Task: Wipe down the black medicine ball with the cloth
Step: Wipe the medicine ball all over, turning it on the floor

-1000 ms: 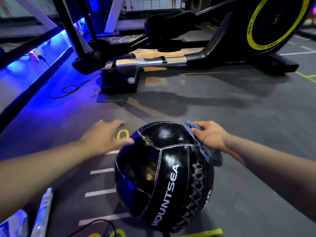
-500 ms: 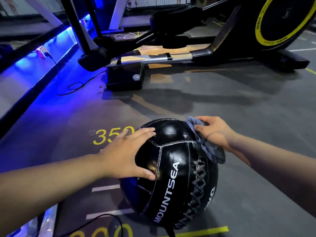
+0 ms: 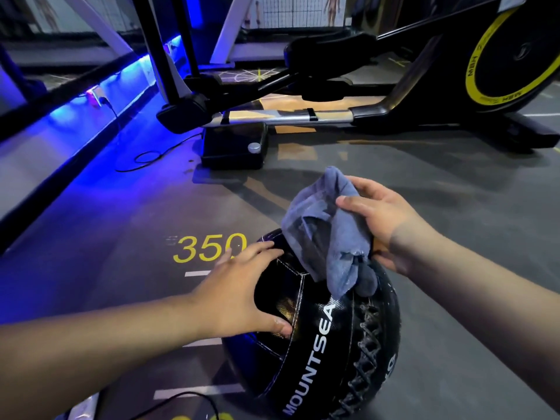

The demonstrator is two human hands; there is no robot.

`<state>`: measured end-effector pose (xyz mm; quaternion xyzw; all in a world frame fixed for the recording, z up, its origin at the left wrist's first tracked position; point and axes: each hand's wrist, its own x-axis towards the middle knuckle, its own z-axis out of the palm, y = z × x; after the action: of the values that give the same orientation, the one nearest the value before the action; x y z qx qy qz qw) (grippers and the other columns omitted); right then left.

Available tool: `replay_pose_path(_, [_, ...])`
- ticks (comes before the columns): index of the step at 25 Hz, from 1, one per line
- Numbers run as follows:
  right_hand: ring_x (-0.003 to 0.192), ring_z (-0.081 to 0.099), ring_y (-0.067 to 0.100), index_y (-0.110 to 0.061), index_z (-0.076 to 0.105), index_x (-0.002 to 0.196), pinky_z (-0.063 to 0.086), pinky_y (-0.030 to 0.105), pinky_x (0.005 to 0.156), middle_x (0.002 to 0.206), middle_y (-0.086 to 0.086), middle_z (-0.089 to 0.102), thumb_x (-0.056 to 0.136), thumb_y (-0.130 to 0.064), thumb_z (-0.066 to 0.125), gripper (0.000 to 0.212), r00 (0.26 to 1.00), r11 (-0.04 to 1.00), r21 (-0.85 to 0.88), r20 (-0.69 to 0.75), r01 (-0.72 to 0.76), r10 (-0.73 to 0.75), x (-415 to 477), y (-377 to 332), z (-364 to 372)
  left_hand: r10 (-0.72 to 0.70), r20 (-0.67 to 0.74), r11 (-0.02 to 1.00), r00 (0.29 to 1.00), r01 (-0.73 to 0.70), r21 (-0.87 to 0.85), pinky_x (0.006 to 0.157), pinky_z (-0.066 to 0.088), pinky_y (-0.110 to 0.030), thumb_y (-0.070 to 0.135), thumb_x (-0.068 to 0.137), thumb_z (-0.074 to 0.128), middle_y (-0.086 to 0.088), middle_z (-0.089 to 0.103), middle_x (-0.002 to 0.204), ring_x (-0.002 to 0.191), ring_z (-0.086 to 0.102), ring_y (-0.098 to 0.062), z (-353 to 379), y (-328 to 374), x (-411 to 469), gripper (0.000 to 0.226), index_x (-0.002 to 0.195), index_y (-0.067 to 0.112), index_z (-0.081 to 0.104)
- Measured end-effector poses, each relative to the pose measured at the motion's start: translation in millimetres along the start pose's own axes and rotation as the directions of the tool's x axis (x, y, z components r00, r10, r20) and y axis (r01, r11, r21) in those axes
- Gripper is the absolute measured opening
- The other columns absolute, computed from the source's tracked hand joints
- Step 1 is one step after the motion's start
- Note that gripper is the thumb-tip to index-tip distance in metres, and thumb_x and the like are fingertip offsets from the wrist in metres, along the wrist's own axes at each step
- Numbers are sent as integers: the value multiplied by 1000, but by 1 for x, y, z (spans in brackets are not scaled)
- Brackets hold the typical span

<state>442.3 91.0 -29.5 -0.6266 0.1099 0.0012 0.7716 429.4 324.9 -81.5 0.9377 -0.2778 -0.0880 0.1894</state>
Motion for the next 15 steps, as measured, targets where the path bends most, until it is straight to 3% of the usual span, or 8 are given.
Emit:
replay_pose_path(3, [90,70,22,-18,57,123,58,37,78,110,8,69,84,-5,69,42,984,1000,-13,-180,-16,13,0,9,9,52,-148,984,988,-76,-164,113,32,-28,67,60,77,28,33,144,128,36,10,-2,9,-9,91,138,38,40])
replay_pose_path(5, [71,71,19,-12,61,106,59,33,68,89,9,74,82,-5,70,26,959,1000,-23,-283,-13,6,-5,10,20,2,-216,937,976,-77,-340,98,44,-24,69,58,74,27,48,127,112,54,5,-5,26,-11,76,124,40,49])
replay_pose_path(7, [60,71,25,-1,61,87,60,34,60,71,14,73,81,-7,67,10,962,998,-21,-266,-63,55,-9,11,33,-117,-194,858,974,1,-513,86,51,-25,73,52,72,21,61,110,92,62,2,-4,45,-3,70,110,39,55])
replay_pose_path(9, [79,72,36,3,65,87,59,48,76,85,23,73,76,-15,65,22,964,987,18,-211,-159,159,-10,11,41,-243,-211,786,947,65,-615,75,55,-33,73,49,75,15,67,87,74,62,-4,0,53,10,62,92,32,58])
replay_pose_path(11, [86,70,36,-1,69,91,56,45,81,93,23,72,67,-20,65,30,964,972,8,-126,-236,235,-10,10,44,-304,-215,732,928,83,-676,71,55,-44,61,55,80,8,67,73,67,61,-13,1,47,18,50,80,27,54])
replay_pose_path(13, [82,65,28,-13,68,88,51,35,73,91,12,71,70,-19,69,19,989,971,-198,-81,-136,122,-6,10,36,-228,-189,701,955,26,-713,81,55,-51,39,67,80,2,70,81,79,67,-23,-2,39,21,34,85,26,54])
replay_pose_path(15, [92,60,13,-32,64,103,48,30,80,111,-3,64,73,-28,73,32,995,892,-441,37,98,-91,-4,5,19,-134,-173,703,976,-29,-710,91,54,-45,13,81,76,5,71,87,84,67,-16,-12,30,24,22,91,24,59])
